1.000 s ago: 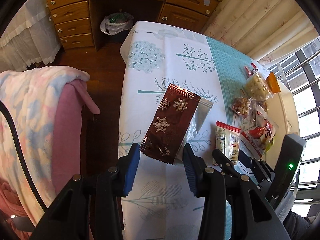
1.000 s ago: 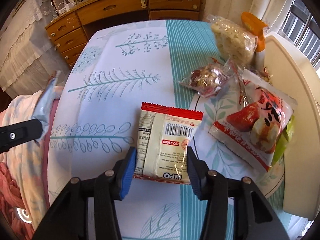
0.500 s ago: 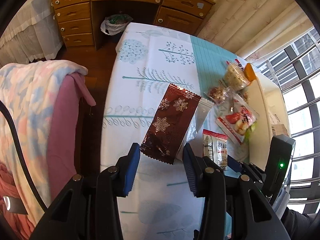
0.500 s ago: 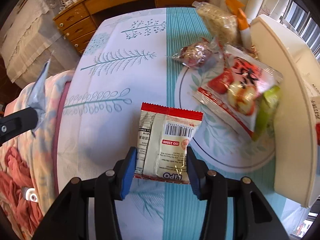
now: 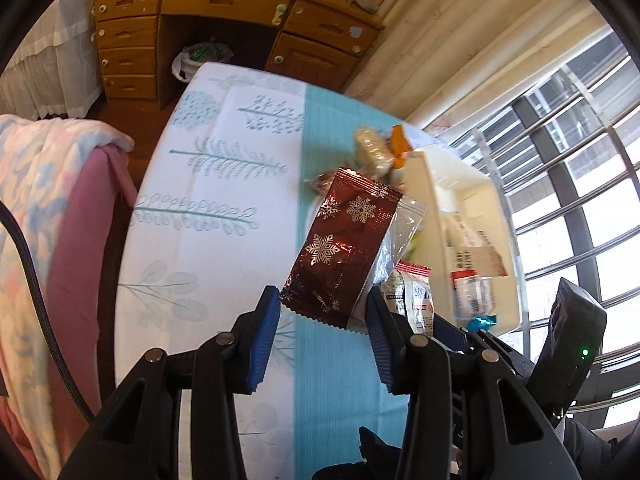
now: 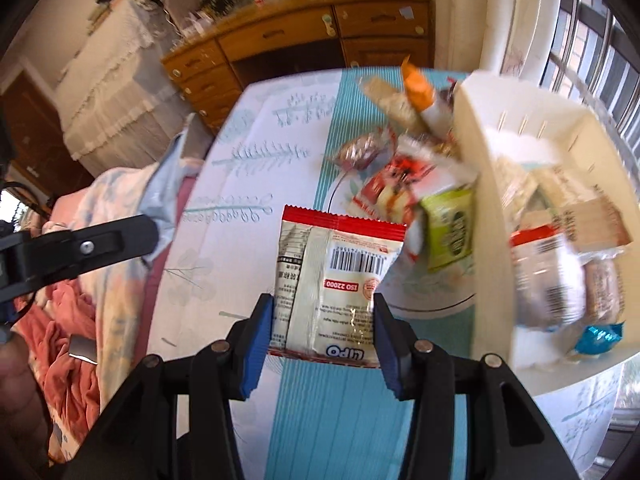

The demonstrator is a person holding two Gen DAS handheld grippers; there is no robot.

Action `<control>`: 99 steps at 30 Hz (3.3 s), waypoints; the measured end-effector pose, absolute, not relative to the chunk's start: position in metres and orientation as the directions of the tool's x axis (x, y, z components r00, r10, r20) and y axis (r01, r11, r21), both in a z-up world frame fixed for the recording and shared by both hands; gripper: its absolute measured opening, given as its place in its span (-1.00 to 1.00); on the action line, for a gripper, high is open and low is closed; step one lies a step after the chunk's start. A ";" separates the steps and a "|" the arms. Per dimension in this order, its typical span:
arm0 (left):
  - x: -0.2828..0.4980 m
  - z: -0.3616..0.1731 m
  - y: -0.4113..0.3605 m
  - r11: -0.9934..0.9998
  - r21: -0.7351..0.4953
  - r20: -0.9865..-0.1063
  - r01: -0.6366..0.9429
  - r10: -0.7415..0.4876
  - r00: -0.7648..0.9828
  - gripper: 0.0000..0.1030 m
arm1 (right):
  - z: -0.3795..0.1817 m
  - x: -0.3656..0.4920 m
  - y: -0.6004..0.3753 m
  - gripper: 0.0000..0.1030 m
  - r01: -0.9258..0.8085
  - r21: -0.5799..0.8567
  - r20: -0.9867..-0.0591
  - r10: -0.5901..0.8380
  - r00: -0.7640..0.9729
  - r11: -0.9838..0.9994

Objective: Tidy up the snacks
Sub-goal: 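Carry both packs over the white tray and open both tools to release them, then withdraw both open tools from the tray toward the snacks on the plate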

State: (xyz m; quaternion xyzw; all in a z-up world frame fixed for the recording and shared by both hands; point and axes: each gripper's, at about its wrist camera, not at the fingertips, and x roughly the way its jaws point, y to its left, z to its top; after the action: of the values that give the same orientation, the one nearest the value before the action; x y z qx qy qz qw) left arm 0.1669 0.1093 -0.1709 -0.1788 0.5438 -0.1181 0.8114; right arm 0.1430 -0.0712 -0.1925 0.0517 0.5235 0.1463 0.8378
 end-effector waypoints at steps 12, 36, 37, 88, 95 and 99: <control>0.150 -0.125 0.031 0.886 -0.458 -0.757 0.078 -0.434 0.488 -0.19 | -0.137 0.114 -0.146 -0.07 -0.269 0.245 -0.731 0.360 0.580 0.931; 0.169 -0.110 -0.130 0.857 -0.475 -0.704 0.201 -0.507 0.497 -0.18 | -0.113 0.127 -0.300 -0.06 -0.168 0.211 -0.685 0.268 0.678 0.963; 0.172 -0.110 -0.134 0.857 -0.474 -0.705 0.201 -0.507 0.497 -0.18 | -0.112 0.129 -0.301 -0.06 -0.166 0.214 -0.682 0.269 0.680 0.963; 0.176 -0.102 0.029 0.915 -0.383 -0.791 0.131 -0.397 0.465 0.55 | -0.134 0.147 -0.232 0.54 0.148 0.496 -0.706 0.298 0.642 0.856; 0.193 -0.107 0.067 0.913 -0.344 -0.826 0.217 -0.404 0.393 0.56 | -0.144 0.144 -0.187 0.65 0.193 0.495 -0.722 0.277 0.635 0.847; 0.209 -0.110 0.080 0.907 -0.321 -0.842 0.271 -0.405 0.357 0.56 | -0.151 0.143 -0.164 0.85 0.220 0.495 -0.729 0.264 0.631 0.841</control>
State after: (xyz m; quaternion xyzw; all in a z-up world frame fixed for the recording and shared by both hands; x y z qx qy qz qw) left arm 0.2092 0.0796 -0.1097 -0.0634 0.5284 -0.2057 0.8213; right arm 0.1433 -0.1638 -0.1506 0.2818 0.4291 0.0127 0.8581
